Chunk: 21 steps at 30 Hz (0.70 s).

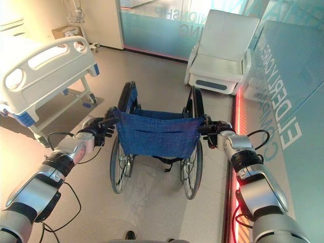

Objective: Push the wheelchair next to the bed

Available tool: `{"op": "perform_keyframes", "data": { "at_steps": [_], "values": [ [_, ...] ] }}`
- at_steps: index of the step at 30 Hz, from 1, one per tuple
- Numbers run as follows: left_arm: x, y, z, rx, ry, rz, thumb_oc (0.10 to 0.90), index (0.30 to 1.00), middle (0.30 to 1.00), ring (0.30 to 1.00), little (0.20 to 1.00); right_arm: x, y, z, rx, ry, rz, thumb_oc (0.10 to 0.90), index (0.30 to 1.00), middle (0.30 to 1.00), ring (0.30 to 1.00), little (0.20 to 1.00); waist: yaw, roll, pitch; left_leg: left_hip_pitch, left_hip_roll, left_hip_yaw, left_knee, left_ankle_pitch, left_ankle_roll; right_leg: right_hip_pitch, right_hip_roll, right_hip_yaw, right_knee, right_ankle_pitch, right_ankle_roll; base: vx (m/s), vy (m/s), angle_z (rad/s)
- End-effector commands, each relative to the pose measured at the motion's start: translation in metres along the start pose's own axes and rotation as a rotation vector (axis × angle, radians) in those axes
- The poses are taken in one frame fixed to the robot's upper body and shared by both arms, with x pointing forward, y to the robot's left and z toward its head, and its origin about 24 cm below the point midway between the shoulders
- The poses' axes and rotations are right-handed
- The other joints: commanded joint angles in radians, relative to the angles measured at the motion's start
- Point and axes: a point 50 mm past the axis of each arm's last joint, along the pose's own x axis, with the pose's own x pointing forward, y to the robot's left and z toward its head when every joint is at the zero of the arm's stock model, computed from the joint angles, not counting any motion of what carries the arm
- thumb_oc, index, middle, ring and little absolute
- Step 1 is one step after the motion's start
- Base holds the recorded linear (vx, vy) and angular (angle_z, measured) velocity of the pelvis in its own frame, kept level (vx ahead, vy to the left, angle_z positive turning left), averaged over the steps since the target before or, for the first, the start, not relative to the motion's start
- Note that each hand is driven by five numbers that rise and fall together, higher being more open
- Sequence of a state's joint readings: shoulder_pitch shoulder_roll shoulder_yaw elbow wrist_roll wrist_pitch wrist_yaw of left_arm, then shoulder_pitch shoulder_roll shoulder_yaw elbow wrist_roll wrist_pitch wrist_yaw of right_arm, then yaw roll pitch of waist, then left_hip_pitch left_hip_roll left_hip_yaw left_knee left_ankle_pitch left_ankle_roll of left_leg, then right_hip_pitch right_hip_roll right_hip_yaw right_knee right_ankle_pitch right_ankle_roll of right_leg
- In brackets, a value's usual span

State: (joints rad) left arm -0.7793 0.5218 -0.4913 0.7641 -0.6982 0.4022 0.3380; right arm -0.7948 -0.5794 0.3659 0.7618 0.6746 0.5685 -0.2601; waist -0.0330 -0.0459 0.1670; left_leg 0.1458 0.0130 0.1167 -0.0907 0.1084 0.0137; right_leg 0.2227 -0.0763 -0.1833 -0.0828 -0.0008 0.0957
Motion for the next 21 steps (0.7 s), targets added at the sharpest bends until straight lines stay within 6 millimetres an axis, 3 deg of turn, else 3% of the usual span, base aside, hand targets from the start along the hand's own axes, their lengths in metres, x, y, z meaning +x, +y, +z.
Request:
{"op": "perform_keyframes", "data": {
  "at_steps": [1,9,12,14,15,18,19,21],
  "values": [
    [-0.023,-0.032,0.093,-0.043,-0.327,-0.203,0.400,0.300,0.300,0.300,0.300,-0.023,0.057,0.045,0.025,-0.203,0.319,0.400,0.300,0.300,0.300,0.300,0.027,0.026,-0.030,0.037,-0.084,0.012,0.097,-0.167,0.022,-0.071,-0.045,-0.008,0.140,0.004,0.025,0.02,0.117,-0.07],
    [-0.023,-0.032,0.094,-0.194,-0.234,-0.278,0.400,0.300,0.300,0.300,0.300,-0.022,0.049,0.055,0.037,-0.223,0.295,0.400,0.300,0.300,0.300,0.300,0.022,0.041,-0.010,0.017,-0.095,0.008,0.154,-0.182,0.044,-0.137,-0.097,0.013,0.324,0.005,0.044,0.02,0.120,-0.03],
    [-0.020,-0.021,0.094,-0.260,-0.192,-0.287,0.400,0.300,0.300,0.300,0.300,-0.022,0.033,0.064,0.055,-0.229,0.273,0.400,0.300,0.300,0.300,0.300,0.020,0.057,0.001,0.000,-0.090,-0.010,0.177,-0.181,0.048,-0.215,-0.115,0.042,0.527,0.083,0.030,0.05,0.122,-0.04],
    [-0.018,-0.015,0.092,-0.273,-0.174,-0.281,0.400,0.300,0.300,0.300,0.300,-0.021,0.026,0.068,0.053,-0.224,0.277,0.400,0.300,0.300,0.300,0.300,0.022,0.059,0.002,0.003,-0.091,-0.010,0.174,-0.182,0.045,-0.251,-0.127,0.036,0.560,0.115,0.030,0.09,0.064,-0.04],
    [-0.017,-0.014,0.091,-0.278,-0.169,-0.279,0.400,0.300,0.300,0.300,0.300,-0.021,0.025,0.068,0.051,-0.222,0.278,0.400,0.300,0.300,0.300,0.300,0.022,0.058,0.002,0.006,-0.092,-0.009,0.172,-0.183,0.045,-0.257,-0.129,0.034,0.555,0.122,0.030,0.21,0.004,0.02],
    [-0.015,-0.008,0.086,-0.289,-0.148,-0.267,0.400,0.300,0.300,0.300,0.300,-0.021,0.016,0.073,0.043,-0.220,0.273,0.400,0.300,0.300,0.300,0.300,0.015,0.043,0.003,0.033,-0.112,-0.020,0.175,-0.208,0.039,-0.286,-0.119,0.012,0.405,0.139,0.039,0.24,-0.071,-0.08],
    [-0.014,-0.005,0.082,-0.288,-0.143,-0.265,0.400,0.300,0.300,0.300,0.300,-0.021,0.012,0.074,0.039,-0.222,0.267,0.400,0.300,0.300,0.300,0.300,0.004,0.032,0.007,0.052,-0.124,-0.026,0.185,-0.236,0.035,-0.316,-0.104,0.005,0.302,0.153,0.050,0.26,-0.124,-0.23],
    [-0.013,-0.003,0.079,-0.293,-0.139,-0.264,0.400,0.300,0.300,0.300,0.300,-0.021,0.008,0.073,0.034,-0.221,0.267,0.400,0.300,0.300,0.300,0.300,-0.008,0.027,0.011,0.065,-0.129,-0.034,0.196,-0.258,0.035,-0.337,-0.090,0.006,0.245,0.173,0.060,0.29,-0.128,-0.09]
  ]
}}
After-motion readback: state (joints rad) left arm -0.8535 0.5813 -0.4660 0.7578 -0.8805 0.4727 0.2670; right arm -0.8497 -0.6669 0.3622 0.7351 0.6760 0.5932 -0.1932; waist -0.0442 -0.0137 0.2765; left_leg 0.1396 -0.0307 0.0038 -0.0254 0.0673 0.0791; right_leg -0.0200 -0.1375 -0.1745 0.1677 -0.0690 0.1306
